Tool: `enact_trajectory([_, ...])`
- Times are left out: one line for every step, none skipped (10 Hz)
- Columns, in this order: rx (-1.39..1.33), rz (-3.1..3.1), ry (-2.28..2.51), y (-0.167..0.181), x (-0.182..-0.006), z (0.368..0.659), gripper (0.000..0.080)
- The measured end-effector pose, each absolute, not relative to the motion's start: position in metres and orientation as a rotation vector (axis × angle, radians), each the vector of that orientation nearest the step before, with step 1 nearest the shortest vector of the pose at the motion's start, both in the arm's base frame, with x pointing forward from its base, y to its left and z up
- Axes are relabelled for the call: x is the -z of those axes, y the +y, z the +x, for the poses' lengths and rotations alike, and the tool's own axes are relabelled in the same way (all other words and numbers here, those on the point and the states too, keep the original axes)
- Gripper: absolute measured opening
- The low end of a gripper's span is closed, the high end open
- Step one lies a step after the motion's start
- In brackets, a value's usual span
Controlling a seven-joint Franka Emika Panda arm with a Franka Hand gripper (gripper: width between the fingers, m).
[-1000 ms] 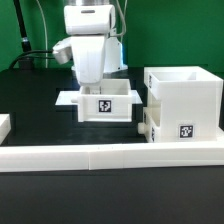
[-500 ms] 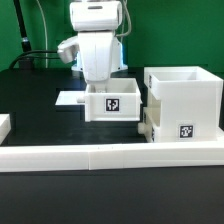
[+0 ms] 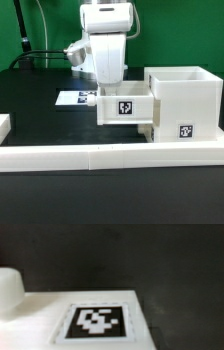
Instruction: Assemble drawer
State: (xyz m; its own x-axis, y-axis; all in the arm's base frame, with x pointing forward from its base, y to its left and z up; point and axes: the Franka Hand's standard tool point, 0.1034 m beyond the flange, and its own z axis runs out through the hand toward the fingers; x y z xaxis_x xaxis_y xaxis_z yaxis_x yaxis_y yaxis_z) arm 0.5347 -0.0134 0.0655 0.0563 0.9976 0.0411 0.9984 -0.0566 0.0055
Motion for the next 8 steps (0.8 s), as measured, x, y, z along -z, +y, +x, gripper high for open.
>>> enact_trajectory([0.049,-2.264,-2.138,-0.014,-0.064,0.534,0.0044])
enact_trajectory([0.048,-2.263,-2.138,-0.014,-0.064,0.533,0.0044])
enact_trajectory([0.050,-2.254,-2.149,-0.014,-0.062,0.531,0.0044])
enact_trajectory([0.046,-2.248,-2.151,-0.013,-0.060,0.528,0.0044])
enact_trajectory([0.039,-2.242,-2.156,-0.011,-0.058,0.526,0.0044])
enact_trajectory([0.038,-2.245,-2.153,-0.010,-0.057,0.523,0.0044])
enact_trajectory([0.036,-2.246,-2.151,-0.011,-0.056,0.523,0.0044])
enact_trajectory([0.035,-2.246,-2.149,-0.011,-0.056,0.522,0.0044])
